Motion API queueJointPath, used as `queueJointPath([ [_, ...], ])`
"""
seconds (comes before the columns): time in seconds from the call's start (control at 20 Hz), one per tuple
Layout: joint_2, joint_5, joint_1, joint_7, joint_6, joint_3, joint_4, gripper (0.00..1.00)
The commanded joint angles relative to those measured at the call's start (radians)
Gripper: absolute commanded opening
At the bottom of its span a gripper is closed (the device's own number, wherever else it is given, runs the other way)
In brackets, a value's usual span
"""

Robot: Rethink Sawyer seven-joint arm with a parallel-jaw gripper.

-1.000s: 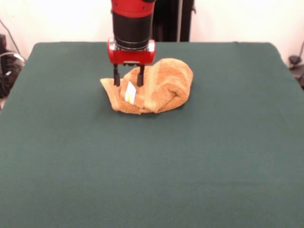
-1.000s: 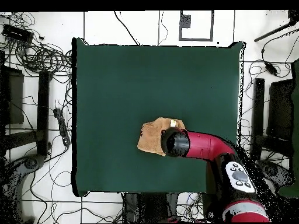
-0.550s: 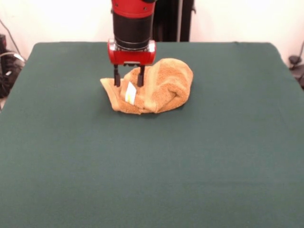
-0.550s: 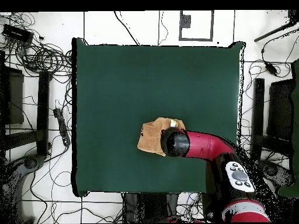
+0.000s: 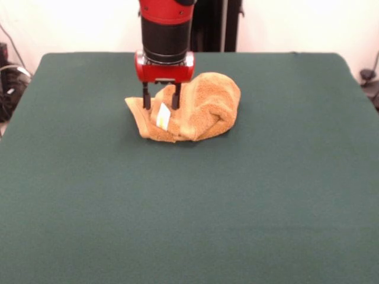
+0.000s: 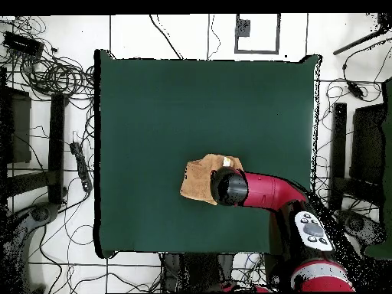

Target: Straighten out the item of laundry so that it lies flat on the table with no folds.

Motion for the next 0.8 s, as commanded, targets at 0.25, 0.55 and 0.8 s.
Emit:
queueJointPath([
  [0.25, 0.093, -0.006, 0.003, 0.105, -0.085, 0.099, -0.011, 1.0],
  [0.55, 0.103, -0.002, -0.004, 0.107, -0.096, 0.104, -0.012, 1.0],
  [0.8, 0.105, 0.001, -0.01, 0.108, -0.095, 0.106, -0.005, 1.0],
])
